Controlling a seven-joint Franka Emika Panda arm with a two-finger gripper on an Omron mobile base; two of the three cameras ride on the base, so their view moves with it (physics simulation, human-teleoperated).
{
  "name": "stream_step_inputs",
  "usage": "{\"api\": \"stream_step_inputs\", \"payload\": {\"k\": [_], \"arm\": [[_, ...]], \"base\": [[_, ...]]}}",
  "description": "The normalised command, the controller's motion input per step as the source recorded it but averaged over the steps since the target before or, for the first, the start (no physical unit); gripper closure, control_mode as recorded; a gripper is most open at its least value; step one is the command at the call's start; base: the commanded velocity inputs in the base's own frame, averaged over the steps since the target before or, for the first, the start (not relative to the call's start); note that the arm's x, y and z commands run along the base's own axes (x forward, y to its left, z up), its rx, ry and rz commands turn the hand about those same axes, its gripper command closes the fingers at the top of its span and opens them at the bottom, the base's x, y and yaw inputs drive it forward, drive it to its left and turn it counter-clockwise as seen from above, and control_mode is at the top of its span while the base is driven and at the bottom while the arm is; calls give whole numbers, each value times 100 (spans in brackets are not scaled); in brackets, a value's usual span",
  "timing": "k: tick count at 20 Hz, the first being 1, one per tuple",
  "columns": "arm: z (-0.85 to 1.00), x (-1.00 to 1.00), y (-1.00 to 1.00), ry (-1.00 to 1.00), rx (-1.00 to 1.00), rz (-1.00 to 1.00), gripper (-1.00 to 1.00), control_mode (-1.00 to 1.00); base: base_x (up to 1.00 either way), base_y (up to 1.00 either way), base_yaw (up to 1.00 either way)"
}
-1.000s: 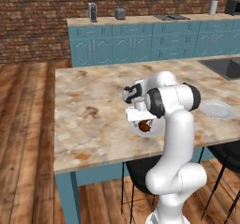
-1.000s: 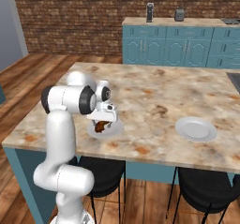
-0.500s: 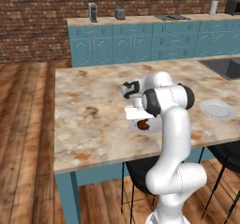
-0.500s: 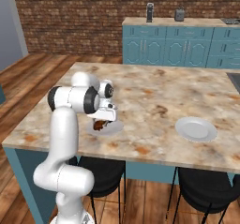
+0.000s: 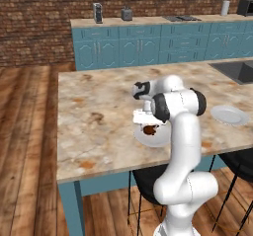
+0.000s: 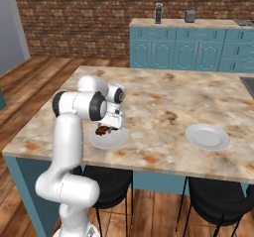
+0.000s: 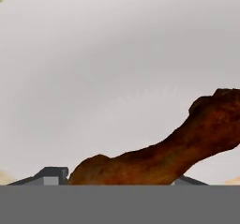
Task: Transport the chicken drumstick and potato to the fridge. Place the chicken drumstick on the rack containing meat and place the potato on the rack containing the vegetable, ensuring meats and vegetables are on different racks.
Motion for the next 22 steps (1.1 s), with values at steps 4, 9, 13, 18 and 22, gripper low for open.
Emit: {"api": "stream_step_inputs", "payload": {"k": [4,9,13,18,22], "arm": [[45,-67,-1,-13,1,-14,100,-100],[41,-93,0,-29,0,-11,100,-100],[36,-100,0,-51,-2,-8,100,-100],[66,-96,0,-51,-5,-3,100,-100],[89,-57,0,-43,-6,-3,100,-100]], "base": [[0,0,0],[0,0,0],[0,0,0],[0,0,0],[0,0,0]]}}
